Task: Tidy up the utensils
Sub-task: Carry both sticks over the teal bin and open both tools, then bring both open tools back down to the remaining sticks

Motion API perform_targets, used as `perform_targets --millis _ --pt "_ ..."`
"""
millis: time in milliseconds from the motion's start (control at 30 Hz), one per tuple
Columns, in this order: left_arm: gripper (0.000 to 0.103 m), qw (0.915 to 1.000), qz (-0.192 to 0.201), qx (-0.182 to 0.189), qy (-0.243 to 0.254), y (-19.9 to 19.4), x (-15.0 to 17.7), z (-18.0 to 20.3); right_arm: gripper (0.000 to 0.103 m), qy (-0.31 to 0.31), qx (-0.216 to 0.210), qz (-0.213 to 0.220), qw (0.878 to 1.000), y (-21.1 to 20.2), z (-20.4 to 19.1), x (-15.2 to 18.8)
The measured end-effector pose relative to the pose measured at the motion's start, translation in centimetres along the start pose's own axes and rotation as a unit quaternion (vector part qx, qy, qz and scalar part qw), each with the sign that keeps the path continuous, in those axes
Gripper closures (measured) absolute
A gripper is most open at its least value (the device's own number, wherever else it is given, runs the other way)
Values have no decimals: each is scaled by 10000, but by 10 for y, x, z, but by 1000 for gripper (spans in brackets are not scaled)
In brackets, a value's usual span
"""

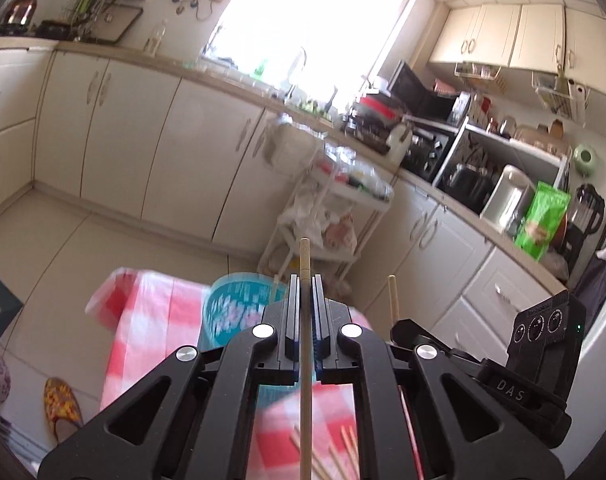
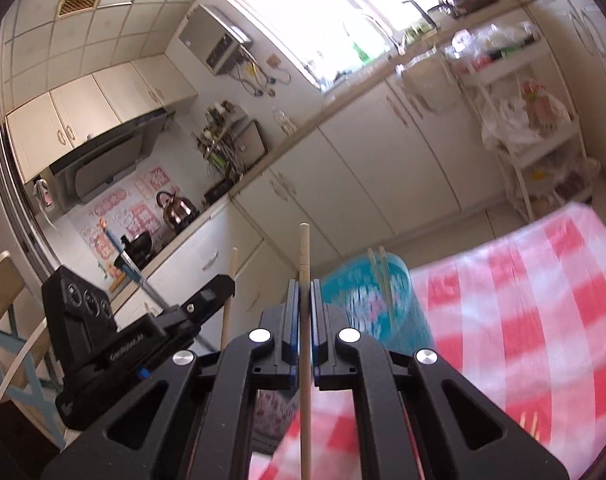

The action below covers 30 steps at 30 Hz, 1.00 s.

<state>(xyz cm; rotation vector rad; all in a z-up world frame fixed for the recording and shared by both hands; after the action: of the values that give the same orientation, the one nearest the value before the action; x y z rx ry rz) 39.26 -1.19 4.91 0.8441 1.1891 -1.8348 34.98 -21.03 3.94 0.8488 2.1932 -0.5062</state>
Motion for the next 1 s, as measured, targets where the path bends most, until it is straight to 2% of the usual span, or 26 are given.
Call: perform_targets --millis 233,367,533,667,833,933,967,1000 --pt "98 9953 891 -218 -309 39 -49 6 97 -457 401 651 9960 52 9 -55" --pt "98 9924 1079 -462 -373 66 -57 3 97 -631 758 692 9927 77 29 -63" --pt "98 9939 790 -700 -312 93 -45 -6 97 -761 1071 325 9908 95 49 -50" --pt "98 9955 442 -831 -97 107 -24 -9 96 -856 1094 -31 9903 99 56 -31" --pt "97 9961 132 -869 73 105 1 -17 83 -706 989 -230 9923 82 64 -13" --pt "84 9954 -27 -954 23 97 14 -31 77 -616 1029 -275 9924 53 67 -5" --pt "75 9949 -74 -1008 -38 92 18 -38 77 -587 1078 -301 9920 39 68 -1" --pt "70 9947 -92 -1025 -82 87 22 -43 77 -563 1145 -352 9912 24 70 4"
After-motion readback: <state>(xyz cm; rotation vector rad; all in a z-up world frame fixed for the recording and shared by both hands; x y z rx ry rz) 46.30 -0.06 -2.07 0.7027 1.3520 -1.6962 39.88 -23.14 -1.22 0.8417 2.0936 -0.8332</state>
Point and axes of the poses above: each gripper's, at about its wrist camera, not at the fingertips, and y roughly the way its jaws point, z to its right, x to its underside, the point moved 4 cm from there along y, roughly the way its jaws point, and after that the axes turned 14 degrees about -x, right-handed, at the moved point
